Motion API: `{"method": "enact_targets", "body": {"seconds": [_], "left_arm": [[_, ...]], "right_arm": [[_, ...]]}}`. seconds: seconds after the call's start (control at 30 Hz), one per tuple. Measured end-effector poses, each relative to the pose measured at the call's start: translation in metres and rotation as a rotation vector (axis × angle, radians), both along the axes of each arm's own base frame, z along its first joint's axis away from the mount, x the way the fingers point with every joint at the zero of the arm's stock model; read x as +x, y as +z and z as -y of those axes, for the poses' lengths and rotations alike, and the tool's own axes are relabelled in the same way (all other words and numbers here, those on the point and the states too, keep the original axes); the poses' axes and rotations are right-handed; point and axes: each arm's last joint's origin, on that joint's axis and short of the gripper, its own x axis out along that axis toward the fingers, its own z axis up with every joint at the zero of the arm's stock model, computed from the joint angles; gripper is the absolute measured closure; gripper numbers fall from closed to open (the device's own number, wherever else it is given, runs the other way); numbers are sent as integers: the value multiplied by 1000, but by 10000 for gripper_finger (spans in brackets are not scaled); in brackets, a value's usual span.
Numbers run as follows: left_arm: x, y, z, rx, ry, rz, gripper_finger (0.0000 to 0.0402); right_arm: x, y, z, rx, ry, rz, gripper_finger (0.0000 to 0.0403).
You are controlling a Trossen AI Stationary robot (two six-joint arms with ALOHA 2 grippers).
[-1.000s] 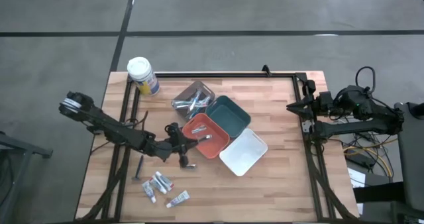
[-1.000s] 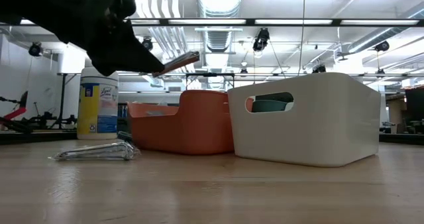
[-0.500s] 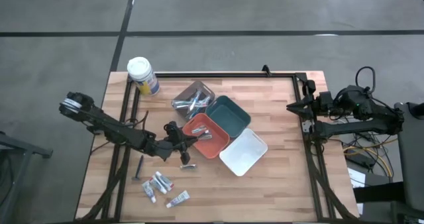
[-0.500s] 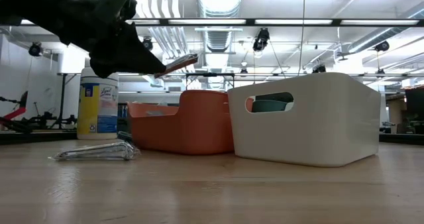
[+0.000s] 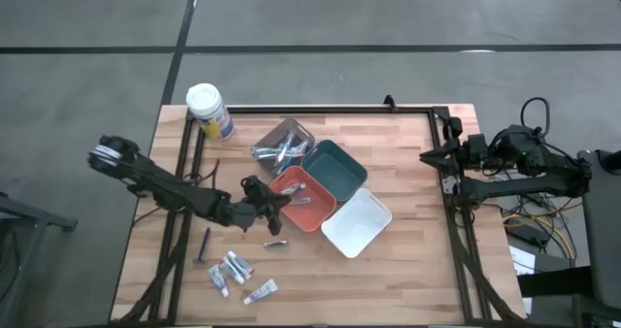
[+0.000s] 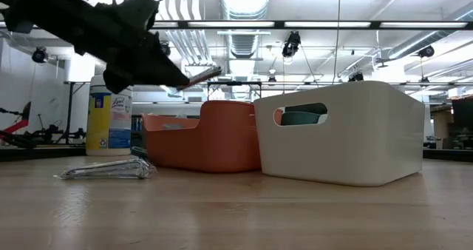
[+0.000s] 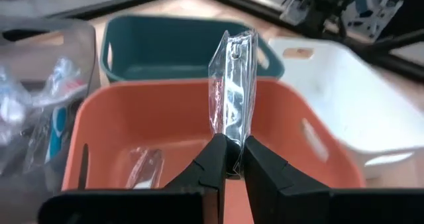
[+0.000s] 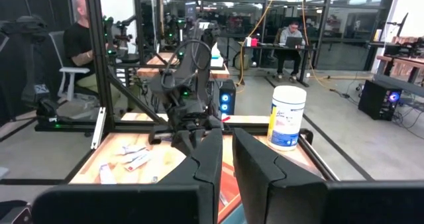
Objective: Pick & Place Travel size toiletries
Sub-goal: Put the nail cutter into the orange bin
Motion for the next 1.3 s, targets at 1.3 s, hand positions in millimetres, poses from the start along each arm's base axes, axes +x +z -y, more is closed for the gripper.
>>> {"method": "enact_targets", "body": {"seconds": [1.3], "left_arm": [[15,-12,1,64,-7,23,255]], "right_arm": [[0,0,0,-2,0,0,369]]}}
